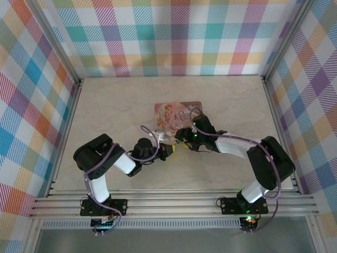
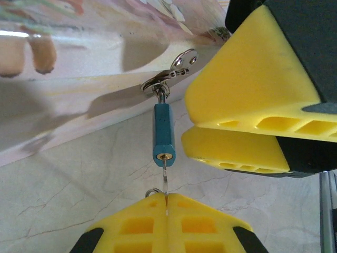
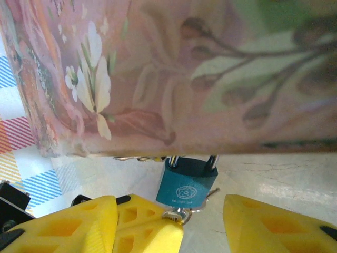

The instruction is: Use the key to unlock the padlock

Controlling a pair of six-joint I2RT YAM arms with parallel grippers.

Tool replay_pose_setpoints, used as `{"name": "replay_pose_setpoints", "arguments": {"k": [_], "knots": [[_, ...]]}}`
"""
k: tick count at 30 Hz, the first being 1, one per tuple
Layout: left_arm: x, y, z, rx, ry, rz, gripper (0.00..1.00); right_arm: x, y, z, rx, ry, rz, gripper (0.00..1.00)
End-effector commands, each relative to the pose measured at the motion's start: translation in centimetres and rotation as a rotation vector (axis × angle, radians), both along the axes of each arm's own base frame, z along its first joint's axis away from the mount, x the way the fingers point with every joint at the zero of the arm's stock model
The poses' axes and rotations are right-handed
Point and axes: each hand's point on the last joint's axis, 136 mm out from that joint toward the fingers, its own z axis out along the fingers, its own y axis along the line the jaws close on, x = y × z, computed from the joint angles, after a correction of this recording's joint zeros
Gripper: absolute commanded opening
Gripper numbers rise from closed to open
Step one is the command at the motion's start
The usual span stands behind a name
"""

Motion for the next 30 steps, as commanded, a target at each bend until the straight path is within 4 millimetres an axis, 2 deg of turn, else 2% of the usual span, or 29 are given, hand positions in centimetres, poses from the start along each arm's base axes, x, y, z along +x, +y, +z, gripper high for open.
{"name": "replay_pose_setpoints", "arguments": {"k": [1, 7, 18, 30], "knots": [[0.2, -0.5, 1.2, -0.035, -0.043, 0.002, 0.0, -0.6, -0.6, -1.8, -0.048, 0.066, -0.034, 0.55], [0.3, -0.7, 1.3, -0.047, -0.041, 0.003, 0.0, -0.9, -0.7, -2.5, -0.069, 0.075, -0.04, 0.55], [0.2, -0.7, 1.4, -0.05, -0.04, 0.001, 0.0, -0.2, -0.1, -3.6, -0.071, 0.087, -0.048, 0.51], [0.2, -0.8, 1.5, -0.052, -0.04, 0.001, 0.0, -1.7, -1.3, -5.2, -0.139, 0.122, -0.053, 0.52]]}}
